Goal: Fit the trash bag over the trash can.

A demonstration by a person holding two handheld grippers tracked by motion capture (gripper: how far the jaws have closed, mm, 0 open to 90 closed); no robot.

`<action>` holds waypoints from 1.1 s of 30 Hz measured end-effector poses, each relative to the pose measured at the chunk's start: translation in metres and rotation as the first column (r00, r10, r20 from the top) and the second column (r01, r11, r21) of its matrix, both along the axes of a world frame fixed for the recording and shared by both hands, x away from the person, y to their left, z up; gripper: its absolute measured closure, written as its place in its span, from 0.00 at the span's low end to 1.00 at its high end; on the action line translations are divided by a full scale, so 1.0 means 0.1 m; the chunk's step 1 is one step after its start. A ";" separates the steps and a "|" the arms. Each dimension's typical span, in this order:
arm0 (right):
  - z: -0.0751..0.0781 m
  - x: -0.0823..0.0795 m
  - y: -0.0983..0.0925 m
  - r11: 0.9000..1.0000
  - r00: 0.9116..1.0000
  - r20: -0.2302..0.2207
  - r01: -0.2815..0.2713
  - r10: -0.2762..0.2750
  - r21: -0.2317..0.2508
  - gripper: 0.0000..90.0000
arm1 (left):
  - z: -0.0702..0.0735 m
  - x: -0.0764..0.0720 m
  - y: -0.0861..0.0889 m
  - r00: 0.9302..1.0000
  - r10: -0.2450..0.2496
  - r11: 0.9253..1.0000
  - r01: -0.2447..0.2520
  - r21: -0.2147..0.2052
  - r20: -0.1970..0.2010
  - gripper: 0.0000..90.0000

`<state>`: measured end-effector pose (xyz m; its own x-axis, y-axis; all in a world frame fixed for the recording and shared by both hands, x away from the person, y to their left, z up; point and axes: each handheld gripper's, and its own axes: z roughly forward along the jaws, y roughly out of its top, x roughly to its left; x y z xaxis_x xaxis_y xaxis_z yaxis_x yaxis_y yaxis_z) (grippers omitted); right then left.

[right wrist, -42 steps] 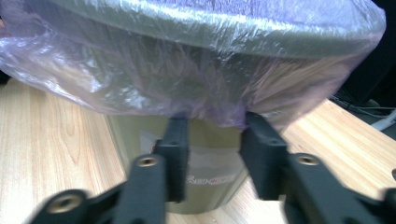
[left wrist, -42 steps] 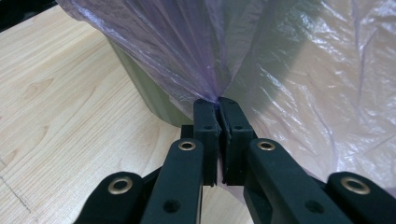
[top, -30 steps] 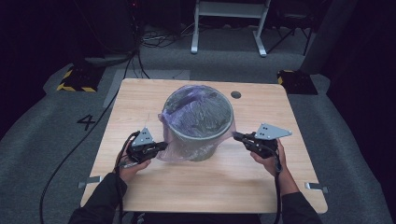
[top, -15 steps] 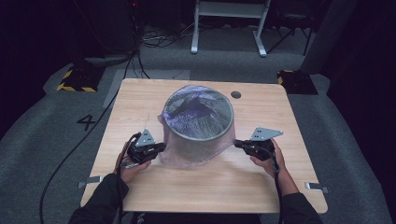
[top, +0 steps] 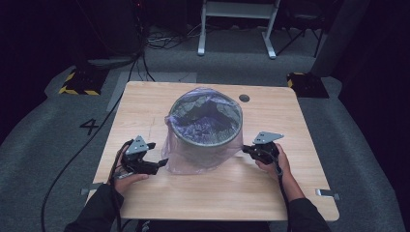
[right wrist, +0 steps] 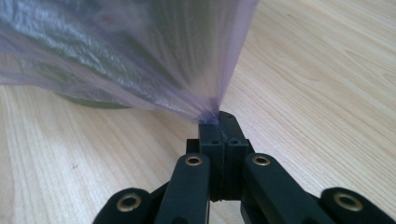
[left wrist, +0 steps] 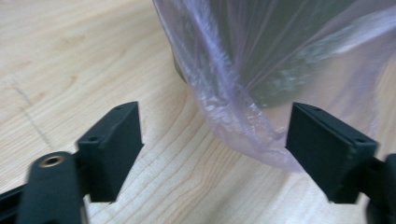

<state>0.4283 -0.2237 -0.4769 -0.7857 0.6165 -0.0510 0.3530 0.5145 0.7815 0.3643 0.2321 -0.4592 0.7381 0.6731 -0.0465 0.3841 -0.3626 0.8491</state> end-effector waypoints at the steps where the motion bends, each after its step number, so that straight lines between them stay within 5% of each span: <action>1: 0.00 0.00 -0.01 1.000 1.000 -0.001 -0.002 0.002 0.006 1.00 | 0.02 -0.02 0.03 1.000 0.007 1.000 -0.007 -0.009 0.003 0.18; 5: 0.00 0.00 -0.02 1.000 1.000 -0.004 0.000 0.000 0.006 0.99 | 0.06 -0.12 0.12 0.999 0.037 0.999 -0.037 -0.025 0.015 0.17; 8: 0.00 -0.02 -0.03 1.000 1.000 -0.027 0.000 0.000 0.007 0.60 | 0.02 -0.17 0.15 0.999 0.050 0.999 -0.050 -0.007 0.007 0.17; 12: 0.07 -0.08 -0.13 0.999 0.999 -0.037 -0.010 0.012 0.048 0.39 | -0.05 -0.19 0.19 0.997 0.071 0.994 -0.071 0.078 0.006 0.17; 16: 0.11 -0.13 -0.24 0.998 0.998 -0.062 -0.008 0.012 0.069 0.24 | -0.11 -0.23 0.21 0.997 0.072 0.992 -0.072 0.108 -0.001 0.17; 19: 0.12 -0.19 -0.37 0.995 0.998 -0.061 0.013 -0.007 0.097 0.21 | -0.17 -0.24 0.21 0.997 0.069 0.988 -0.065 0.137 -0.022 0.17; 26: 0.21 -0.33 -0.52 0.996 0.999 -0.003 0.048 -0.048 0.079 0.21 | -0.29 -0.27 0.16 0.997 0.039 0.984 -0.025 0.178 -0.074 0.17; 33: 0.32 -0.45 -0.60 0.993 0.995 0.056 0.081 -0.086 0.090 0.22 | -0.34 -0.27 0.11 0.994 0.034 0.982 -0.014 0.186 -0.107 0.17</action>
